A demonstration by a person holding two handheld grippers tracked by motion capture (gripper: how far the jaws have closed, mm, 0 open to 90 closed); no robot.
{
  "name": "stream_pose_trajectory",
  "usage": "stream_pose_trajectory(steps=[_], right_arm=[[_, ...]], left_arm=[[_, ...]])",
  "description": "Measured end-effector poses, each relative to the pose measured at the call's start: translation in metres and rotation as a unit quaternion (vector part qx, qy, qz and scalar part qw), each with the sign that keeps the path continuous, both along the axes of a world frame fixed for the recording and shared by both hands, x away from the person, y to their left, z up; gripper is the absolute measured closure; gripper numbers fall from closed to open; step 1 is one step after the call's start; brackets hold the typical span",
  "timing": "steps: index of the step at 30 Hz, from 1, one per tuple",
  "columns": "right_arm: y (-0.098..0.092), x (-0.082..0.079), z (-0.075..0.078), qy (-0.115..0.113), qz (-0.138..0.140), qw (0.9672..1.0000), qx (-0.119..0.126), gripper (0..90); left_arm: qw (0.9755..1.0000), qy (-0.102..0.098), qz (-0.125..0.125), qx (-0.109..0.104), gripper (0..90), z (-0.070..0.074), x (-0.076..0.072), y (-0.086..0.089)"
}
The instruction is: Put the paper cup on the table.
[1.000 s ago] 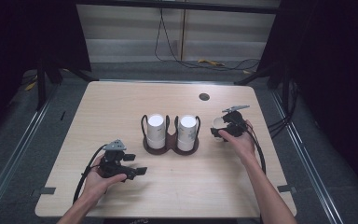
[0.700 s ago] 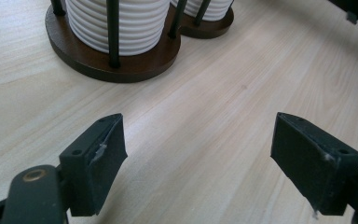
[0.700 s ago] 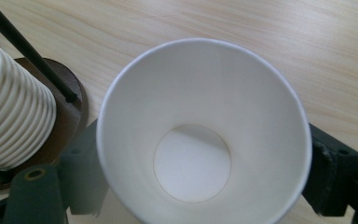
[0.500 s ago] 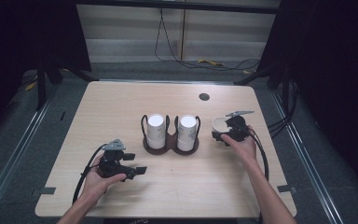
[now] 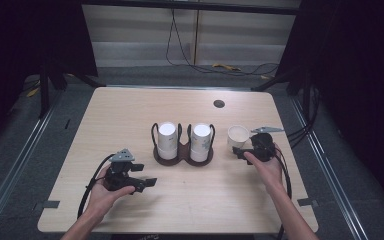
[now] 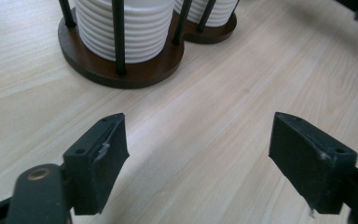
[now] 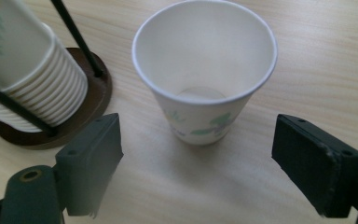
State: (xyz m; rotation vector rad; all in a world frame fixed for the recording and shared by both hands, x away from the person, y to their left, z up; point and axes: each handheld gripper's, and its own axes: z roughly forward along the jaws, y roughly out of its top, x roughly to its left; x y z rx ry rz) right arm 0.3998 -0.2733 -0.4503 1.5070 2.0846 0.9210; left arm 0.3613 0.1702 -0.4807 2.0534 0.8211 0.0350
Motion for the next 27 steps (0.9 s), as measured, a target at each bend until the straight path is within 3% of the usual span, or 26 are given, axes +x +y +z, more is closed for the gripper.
stream_pose_trajectory(steps=[6,7,9,12,18,19,21,24,27], right_arm=[[0.004,-0.028,0.003,-0.019,0.005,0.9998,0.006,17.1],[0.005,-0.031,0.003,-0.020,0.006,0.9998,0.005,17.1],[0.008,-0.041,0.005,-0.019,0.008,0.9998,-0.008,17.1],[0.011,-0.055,0.005,-0.029,0.013,0.9995,-0.002,17.5],[0.023,-0.078,-0.007,-0.053,0.027,0.9979,0.022,17.4],[0.026,-0.082,-0.011,-0.056,0.031,0.9974,0.035,18.0],[0.033,-0.087,-0.018,-0.048,0.039,0.9966,0.054,18.2],[0.048,-0.094,-0.023,-0.050,0.057,0.9963,0.039,19.0],[0.056,-0.098,-0.026,-0.045,0.070,0.9962,0.028,16.9]], left_arm=[[0.9999,0.006,0.011,0.008,20.1,0.001,-0.003,0.002],[0.9997,0.006,0.021,0.012,20.5,0.000,-0.004,0.002],[0.9993,0.007,0.024,0.026,21.7,-0.002,-0.007,0.002],[0.9995,0.021,0.019,0.015,21.8,-0.004,-0.010,0.003],[0.9996,-0.004,0.018,0.024,21.7,-0.003,-0.018,0.007],[0.9996,-0.003,0.019,0.022,21.7,-0.003,-0.018,0.008],[0.9996,-0.008,0.018,0.020,21.7,-0.005,-0.019,0.008],[0.9996,-0.007,0.025,0.010,21.7,-0.005,-0.021,0.009],[0.9993,-0.015,0.029,0.018,21.8,-0.006,-0.022,0.010]])
